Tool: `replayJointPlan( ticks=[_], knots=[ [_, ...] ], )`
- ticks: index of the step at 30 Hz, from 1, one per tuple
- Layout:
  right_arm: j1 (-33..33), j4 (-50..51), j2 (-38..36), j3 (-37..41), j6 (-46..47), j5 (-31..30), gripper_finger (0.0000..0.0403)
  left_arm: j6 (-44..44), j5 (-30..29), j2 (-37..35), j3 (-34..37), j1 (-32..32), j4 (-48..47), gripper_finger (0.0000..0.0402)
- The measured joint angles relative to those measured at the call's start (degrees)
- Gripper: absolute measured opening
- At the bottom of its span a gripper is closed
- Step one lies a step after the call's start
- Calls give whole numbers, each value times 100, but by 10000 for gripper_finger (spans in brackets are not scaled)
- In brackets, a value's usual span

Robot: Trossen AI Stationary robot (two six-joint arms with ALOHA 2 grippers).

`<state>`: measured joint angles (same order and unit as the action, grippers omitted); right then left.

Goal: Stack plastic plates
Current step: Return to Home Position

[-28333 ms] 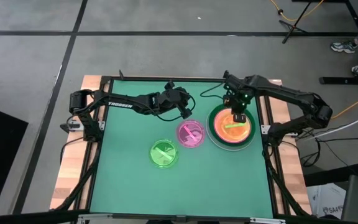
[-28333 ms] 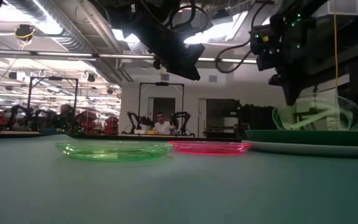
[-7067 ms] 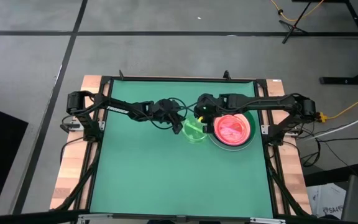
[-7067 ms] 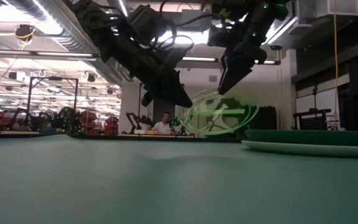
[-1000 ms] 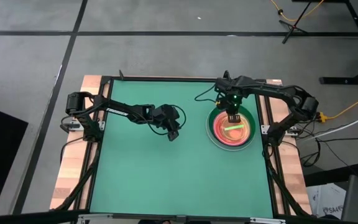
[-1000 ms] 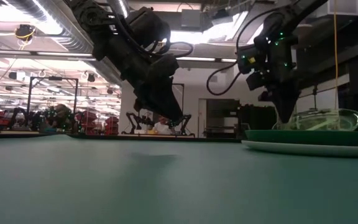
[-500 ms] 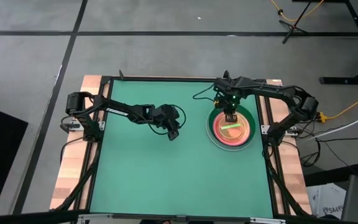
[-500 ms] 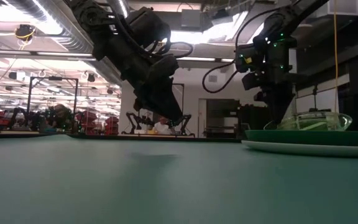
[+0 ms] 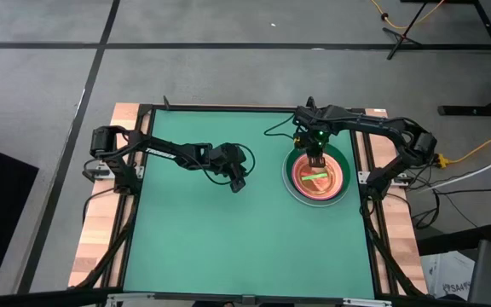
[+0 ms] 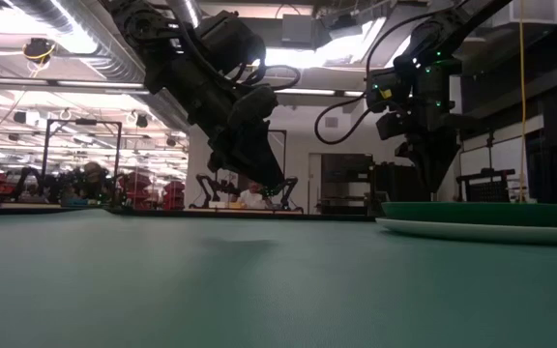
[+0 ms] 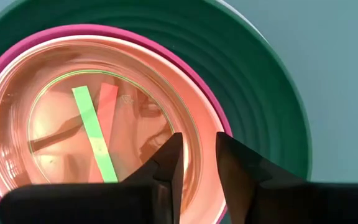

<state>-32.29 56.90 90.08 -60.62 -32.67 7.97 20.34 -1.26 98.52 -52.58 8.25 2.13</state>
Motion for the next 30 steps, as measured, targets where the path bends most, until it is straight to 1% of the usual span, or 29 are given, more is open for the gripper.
replayJointPlan(
  ticks=[5, 11, 13, 16, 18, 23, 30],
  knots=[
    [0, 0, 0, 0, 0, -2, 74, 0, 56, 0, -4, 0, -2, 92],
    [46, -1, 0, 0, 0, 0, 39, 0, 492, -67, -7, -3, -25, 92],
    [110, -26, 0, 0, -2, -32, 26, 0, 533, -179, -7, -20, -11, 92],
    [318, -121, 0, 0, -2, -38, 7, -79, 516, -419, -7, -22, -37, 92],
    [480, -208, 0, 0, -15, -33, 2, -175, 500, -649, -7, -17, -65, 92],
    [916, -360, 0, -2, -13, -28, 6, -440, 478, -1231, -7, -21, -245, 92],
    [1546, -589, -161, -2, 263, 135, 1, -440, 468, -1997, -7, -117, -797, 92]
  ],
)
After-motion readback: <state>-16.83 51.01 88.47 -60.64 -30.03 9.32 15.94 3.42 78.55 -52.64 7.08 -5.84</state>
